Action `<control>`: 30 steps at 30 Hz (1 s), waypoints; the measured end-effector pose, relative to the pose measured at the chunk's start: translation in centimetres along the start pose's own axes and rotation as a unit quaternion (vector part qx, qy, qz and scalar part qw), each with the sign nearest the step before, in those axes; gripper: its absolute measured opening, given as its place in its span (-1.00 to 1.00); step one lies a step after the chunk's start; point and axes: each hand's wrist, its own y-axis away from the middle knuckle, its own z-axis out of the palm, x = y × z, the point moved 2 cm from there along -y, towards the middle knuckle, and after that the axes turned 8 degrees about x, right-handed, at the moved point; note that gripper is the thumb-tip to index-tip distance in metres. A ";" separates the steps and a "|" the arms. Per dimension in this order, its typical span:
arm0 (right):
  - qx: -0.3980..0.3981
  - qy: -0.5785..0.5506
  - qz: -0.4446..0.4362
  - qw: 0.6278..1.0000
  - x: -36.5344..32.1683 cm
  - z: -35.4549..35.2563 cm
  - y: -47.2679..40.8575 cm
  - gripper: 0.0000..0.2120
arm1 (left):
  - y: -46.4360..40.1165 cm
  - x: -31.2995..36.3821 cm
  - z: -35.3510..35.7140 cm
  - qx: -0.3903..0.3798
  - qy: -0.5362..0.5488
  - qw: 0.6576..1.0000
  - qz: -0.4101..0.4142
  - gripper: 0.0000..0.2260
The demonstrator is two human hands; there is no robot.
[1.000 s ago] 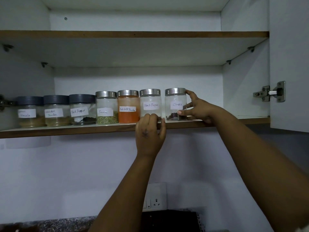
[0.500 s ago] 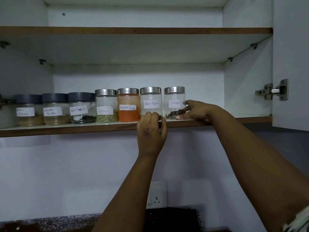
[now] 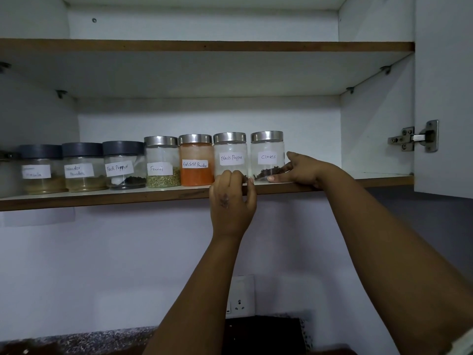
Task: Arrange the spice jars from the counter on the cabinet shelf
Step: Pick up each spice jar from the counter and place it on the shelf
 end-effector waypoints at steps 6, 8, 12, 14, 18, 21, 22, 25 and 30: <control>0.005 0.013 -0.006 1.000 -0.2 0.0 0.1 -0.04 | -0.1 0.0 -0.1 -0.009 0.001 1.000 0.004 -0.88; 0.007 0.012 0.001 1.000 -0.2 0.0 0.2 -0.04 | -0.1 0.1 -0.2 -0.009 0.000 1.000 0.003 -0.88; 0.009 0.012 0.006 1.000 -0.3 0.1 0.3 -0.01 | 0.0 0.0 -0.2 -0.007 0.002 1.000 0.001 -0.88; 0.008 0.012 0.006 1.000 -0.3 0.1 0.3 0.06 | 0.0 0.0 -0.2 -0.006 0.002 1.000 0.002 -0.88; 0.005 0.004 0.006 1.000 -0.5 0.2 0.3 0.14 | 0.0 -0.1 -0.1 -0.003 -0.002 1.000 0.009 -0.87; 0.002 -0.002 0.008 1.000 -0.4 0.2 0.2 0.10 | 0.0 -0.1 -0.1 -0.001 -0.003 1.000 0.009 -0.87; 0.002 -0.003 0.009 1.000 -0.4 0.2 0.2 0.11 | 0.0 -0.1 -0.1 -0.001 -0.003 1.000 0.010 -0.87; 0.002 -0.002 0.009 1.000 -0.3 0.2 0.1 0.14 | 0.0 -0.1 -0.2 -0.005 -0.003 1.000 0.015 -0.87; -0.006 -0.001 0.025 1.000 -0.3 0.2 0.3 0.25 | 0.1 -0.1 -0.4 -0.014 -0.008 1.000 0.019 -0.87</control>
